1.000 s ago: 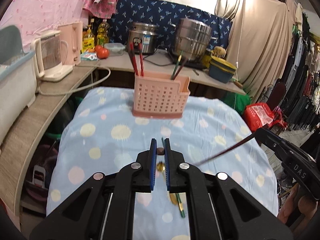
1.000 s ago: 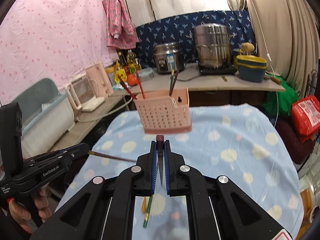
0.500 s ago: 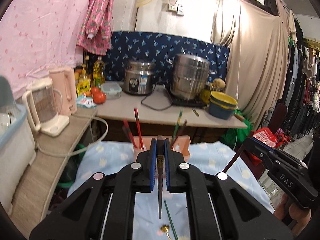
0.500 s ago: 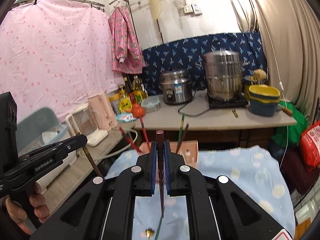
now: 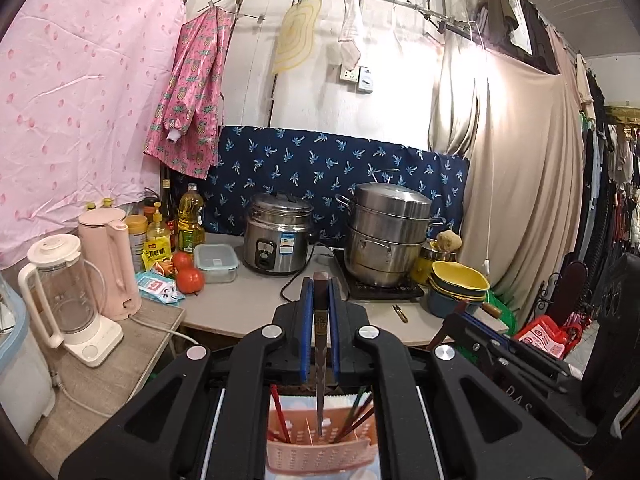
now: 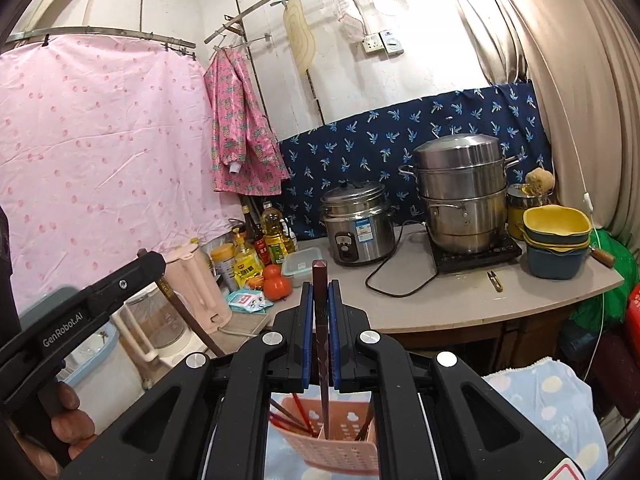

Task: Organize utensils
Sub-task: 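Open both tools to drop the chopsticks into the pink holder, then move both open tools back down toward the green chopstick and gold spoon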

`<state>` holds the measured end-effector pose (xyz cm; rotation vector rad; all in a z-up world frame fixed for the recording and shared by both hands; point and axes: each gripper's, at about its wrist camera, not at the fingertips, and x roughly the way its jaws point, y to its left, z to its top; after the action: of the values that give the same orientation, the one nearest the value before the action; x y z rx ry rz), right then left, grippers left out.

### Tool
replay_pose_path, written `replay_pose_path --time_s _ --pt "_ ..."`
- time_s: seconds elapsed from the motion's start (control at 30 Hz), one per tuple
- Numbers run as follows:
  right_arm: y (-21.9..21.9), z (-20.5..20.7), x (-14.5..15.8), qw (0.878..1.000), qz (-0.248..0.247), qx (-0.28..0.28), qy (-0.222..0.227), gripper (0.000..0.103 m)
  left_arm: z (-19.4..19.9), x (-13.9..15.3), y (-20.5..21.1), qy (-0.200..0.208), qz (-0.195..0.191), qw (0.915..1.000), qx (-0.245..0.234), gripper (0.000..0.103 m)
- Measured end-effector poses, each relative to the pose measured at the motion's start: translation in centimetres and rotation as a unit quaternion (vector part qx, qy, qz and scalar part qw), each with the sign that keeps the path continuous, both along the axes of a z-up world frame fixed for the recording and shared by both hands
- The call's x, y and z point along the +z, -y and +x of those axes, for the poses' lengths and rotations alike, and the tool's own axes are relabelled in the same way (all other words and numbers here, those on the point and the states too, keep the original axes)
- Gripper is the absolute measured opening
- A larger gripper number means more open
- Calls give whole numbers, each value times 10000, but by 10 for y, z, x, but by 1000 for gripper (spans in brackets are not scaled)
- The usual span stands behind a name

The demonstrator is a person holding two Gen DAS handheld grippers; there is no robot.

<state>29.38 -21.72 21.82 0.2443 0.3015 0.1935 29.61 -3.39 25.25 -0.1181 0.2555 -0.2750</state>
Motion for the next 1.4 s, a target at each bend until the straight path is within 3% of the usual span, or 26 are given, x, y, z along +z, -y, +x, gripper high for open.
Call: replay_pose_path --time_s 0.2,0.47,0.5,0.57,0.6,0.63,1.1,1.4 --pt "8 30 -43 9989 282 49 -362 7 34 -39 0 -391 -132 9991 -14 7" --pt "8 42 -108 9950 250 30 -970 8 50 -99 -1 -937 -163 9954 69 8" --pt "9 39 -111 9950 234 -26 -970 18 49 -103 -1 -929 -133 9954 182 12" --pt "12 33 -118 9948 242 -141 -982 34 46 -111 -2 -993 -46 9946 297 31" --pt "14 30 -120 9947 261 -195 -975 43 44 -114 -2 -1039 6 9938 401 45" --pt "16 24 -122 9947 275 -246 -962 44 41 -116 -3 -1042 47 9934 477 48" --pt "14 -39 -126 9945 171 -138 -1022 44 -8 -130 6 -1256 680 9876 657 48" --pt "3 -89 -119 9948 -25 -61 -1012 44 -50 -128 12 -1363 773 9861 543 48"
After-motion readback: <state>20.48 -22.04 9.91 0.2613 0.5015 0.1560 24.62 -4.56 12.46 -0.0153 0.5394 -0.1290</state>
